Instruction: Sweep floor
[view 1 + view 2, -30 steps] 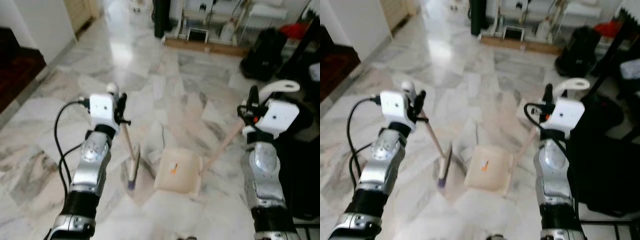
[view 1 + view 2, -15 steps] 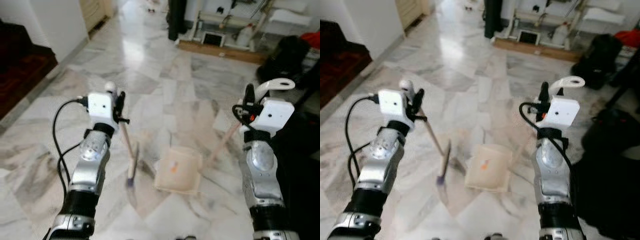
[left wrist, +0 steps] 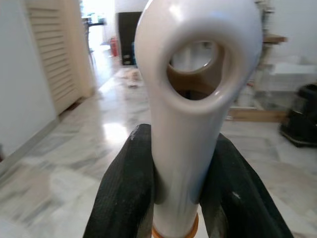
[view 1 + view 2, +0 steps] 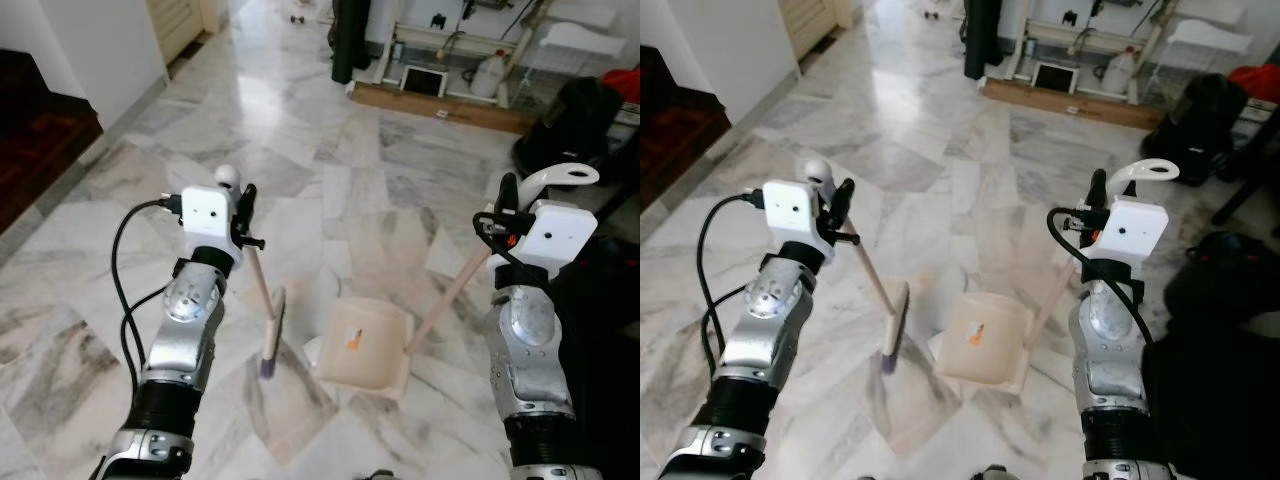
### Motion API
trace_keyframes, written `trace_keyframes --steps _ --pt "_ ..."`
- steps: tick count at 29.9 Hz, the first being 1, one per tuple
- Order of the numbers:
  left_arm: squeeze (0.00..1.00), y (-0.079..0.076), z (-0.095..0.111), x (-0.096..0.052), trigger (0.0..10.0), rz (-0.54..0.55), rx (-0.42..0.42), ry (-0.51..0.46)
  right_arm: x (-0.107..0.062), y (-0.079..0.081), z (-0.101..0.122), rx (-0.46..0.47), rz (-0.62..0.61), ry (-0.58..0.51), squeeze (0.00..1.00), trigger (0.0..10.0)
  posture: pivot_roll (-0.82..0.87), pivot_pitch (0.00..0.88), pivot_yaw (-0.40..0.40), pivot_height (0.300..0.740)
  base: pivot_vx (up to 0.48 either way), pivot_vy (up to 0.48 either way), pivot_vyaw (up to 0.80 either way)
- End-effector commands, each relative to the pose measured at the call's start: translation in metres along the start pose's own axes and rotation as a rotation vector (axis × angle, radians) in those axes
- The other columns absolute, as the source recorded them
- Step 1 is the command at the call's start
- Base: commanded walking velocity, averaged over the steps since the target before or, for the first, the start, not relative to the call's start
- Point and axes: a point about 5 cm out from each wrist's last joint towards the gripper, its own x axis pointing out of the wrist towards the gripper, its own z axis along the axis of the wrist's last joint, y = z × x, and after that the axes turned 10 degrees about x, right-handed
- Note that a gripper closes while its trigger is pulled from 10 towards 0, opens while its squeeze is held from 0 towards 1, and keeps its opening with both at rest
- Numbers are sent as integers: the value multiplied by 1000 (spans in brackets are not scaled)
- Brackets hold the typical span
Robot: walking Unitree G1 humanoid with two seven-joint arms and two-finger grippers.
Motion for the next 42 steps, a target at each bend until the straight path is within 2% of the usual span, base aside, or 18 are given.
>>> trace_keyframes --steps 1,18,28,42 --pt "0 0 11 3 10000 -3 -10 -52 5 3 12 -4 10 -60 0 10000 98 133 -37 740 341 0 0" --pt "0 -4 9 2 10000 -41 -25 -44 3 -1 7 -10 -2 -43 0 10000 97 125 -33 740 335 0 0" --pt "0 -8 10 1 10000 -52 -36 -48 0 -6 2 -15 -16 -25 0 10000 99 127 -35 740 0 0 0" --pt "0 -5 10 2 10000 -42 -36 -47 3 -6 6 -11 -11 -49 0 10000 101 129 -35 740 0 0 0"
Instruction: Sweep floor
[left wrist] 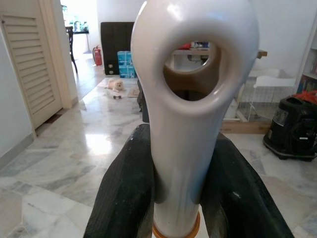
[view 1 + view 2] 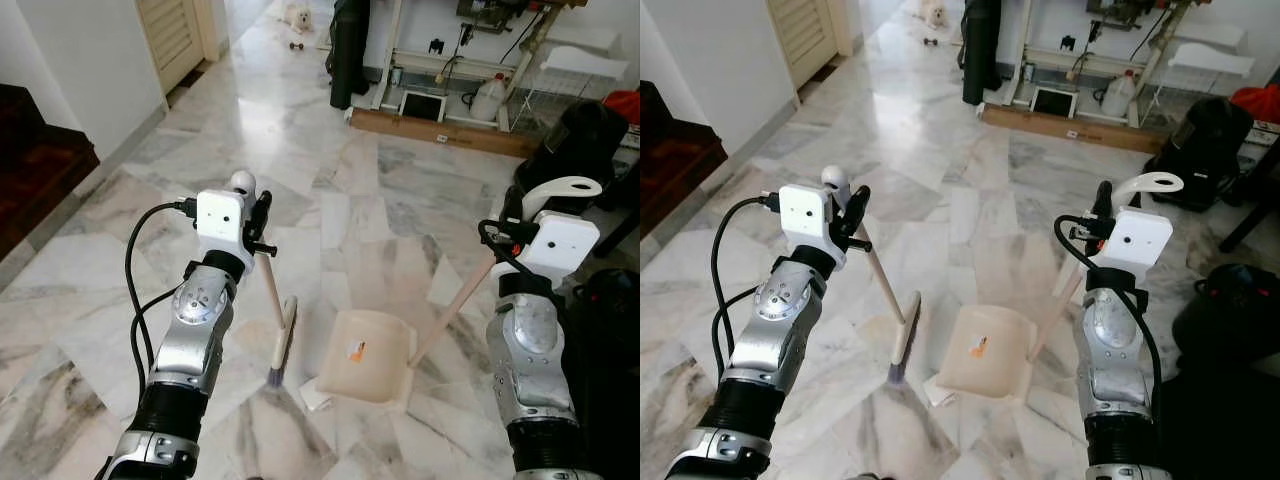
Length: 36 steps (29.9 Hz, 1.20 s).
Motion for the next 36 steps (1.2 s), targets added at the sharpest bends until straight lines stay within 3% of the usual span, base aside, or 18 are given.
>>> trace_keyframes --steps 1,6,29,36 --pt "0 2 11 3 10000 12 -1 -52 5 0 10 1 5 -53 0 10000 101 131 -35 740 0 0 0" --pt "0 4 12 3 10000 16 0 -52 5 1 13 2 6 -62 0 10000 98 132 -32 740 0 0 0" --pt "0 2 13 3 10000 16 -7 -61 8 -1 18 -1 7 -81 0 10000 95 136 -38 740 261 0 0" --pt "0 2 14 3 10000 12 -10 -69 8 0 18 0 9 -77 0 10000 95 138 -38 740 0 0 0"
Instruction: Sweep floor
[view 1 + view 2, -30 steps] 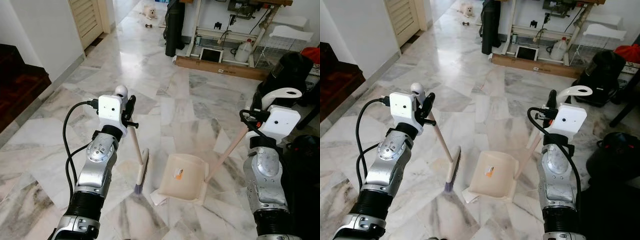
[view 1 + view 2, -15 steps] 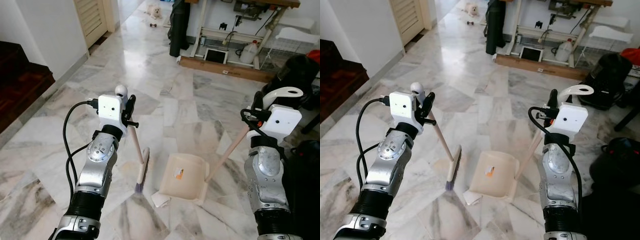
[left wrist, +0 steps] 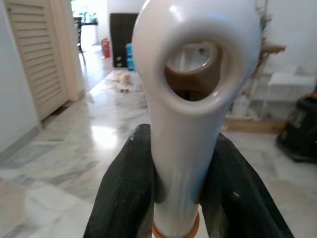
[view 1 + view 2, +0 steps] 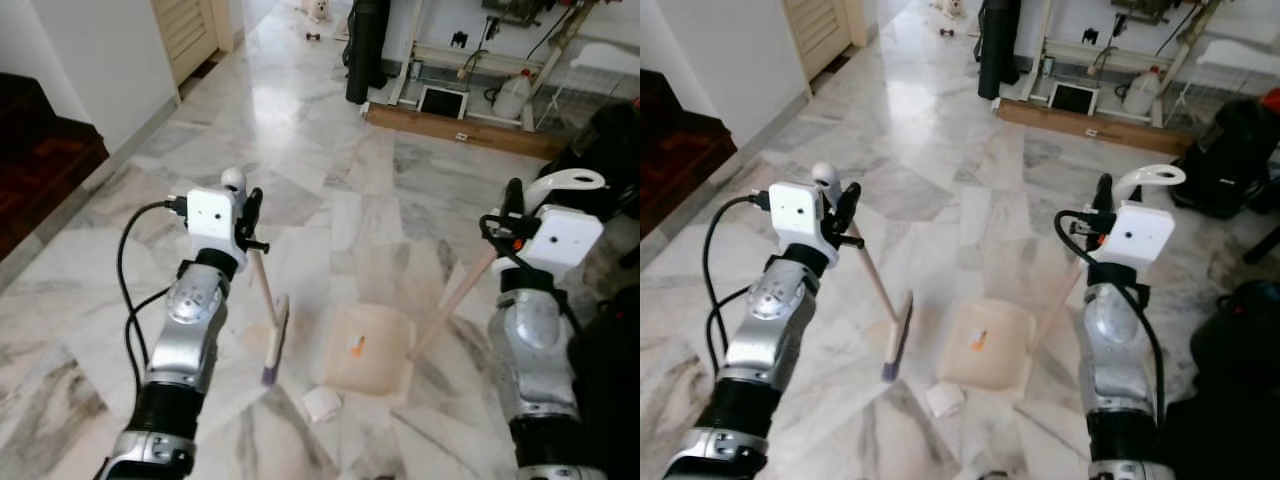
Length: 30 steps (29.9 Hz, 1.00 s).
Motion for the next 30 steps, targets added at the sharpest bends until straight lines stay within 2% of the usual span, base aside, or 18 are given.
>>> trace_keyframes --steps 1,20,24,30 --pt "0 6 10 0 10000 17 4 -53 4 6 11 16 17 -54 0 10000 96 138 -38 740 0 0 0" --pt "0 6 9 -3 10000 -1 4 -42 -13 -8 -22 -24 -5 64 0 10000 100 149 -32 740 0 0 0" --pt "0 8 9 -4 10000 -1 11 -40 -17 -14 -35 -80 5 98 0 10000 109 155 -32 740 0 0 0" --pt "0 10 9 -6 10000 -4 17 -37 -22 -18 -46 -108 11 132 0 10000 116 161 -30 740 0 0 0"
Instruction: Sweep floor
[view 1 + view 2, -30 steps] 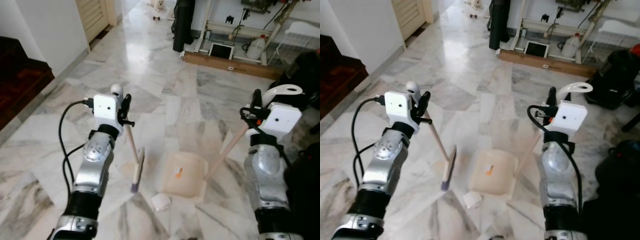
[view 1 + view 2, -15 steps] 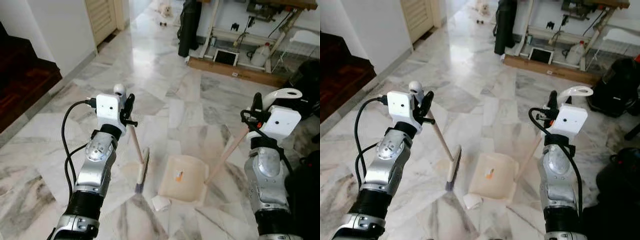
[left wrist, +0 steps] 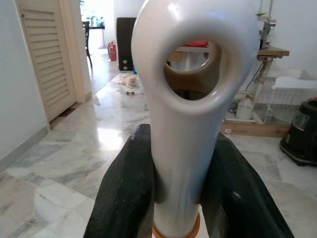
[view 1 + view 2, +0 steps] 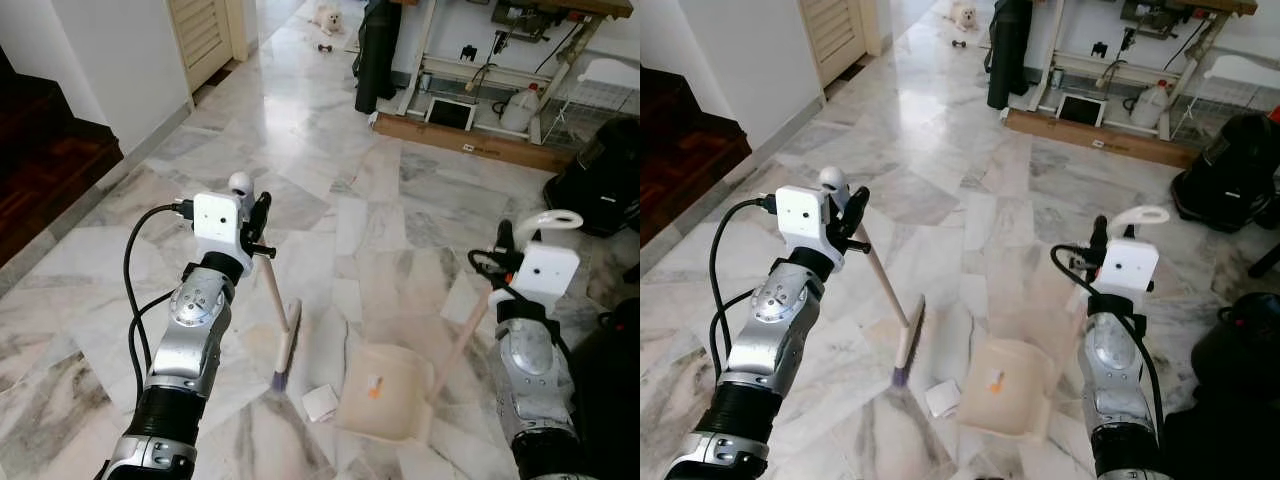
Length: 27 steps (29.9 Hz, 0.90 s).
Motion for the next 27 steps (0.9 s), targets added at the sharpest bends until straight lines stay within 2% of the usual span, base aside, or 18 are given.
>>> trace_keyframes --steps 1,10,18,21,27 --pt "0 1 11 1 10000 0 13 -51 2 0 3 -10 9 -28 0 10000 116 161 -30 740 0 0 0" --pt "0 5 13 -2 10000 -10 23 -49 -6 -6 -22 -46 -10 40 0 10000 143 170 -23 740 0 0 0" --pt "0 7 14 -3 10000 -15 30 -48 -4 -8 -32 -95 -69 76 0 10000 149 181 -18 740 0 0 0" --pt "0 6 14 -3 10000 -21 27 -46 -4 -1 -34 -136 -32 78 0 10000 149 182 -17 740 0 0 0" --pt "0 4 17 -3 10000 -26 20 -58 -9 -4 -45 -45 -83 141 0 10000 160 183 -14 740 0 0 0"
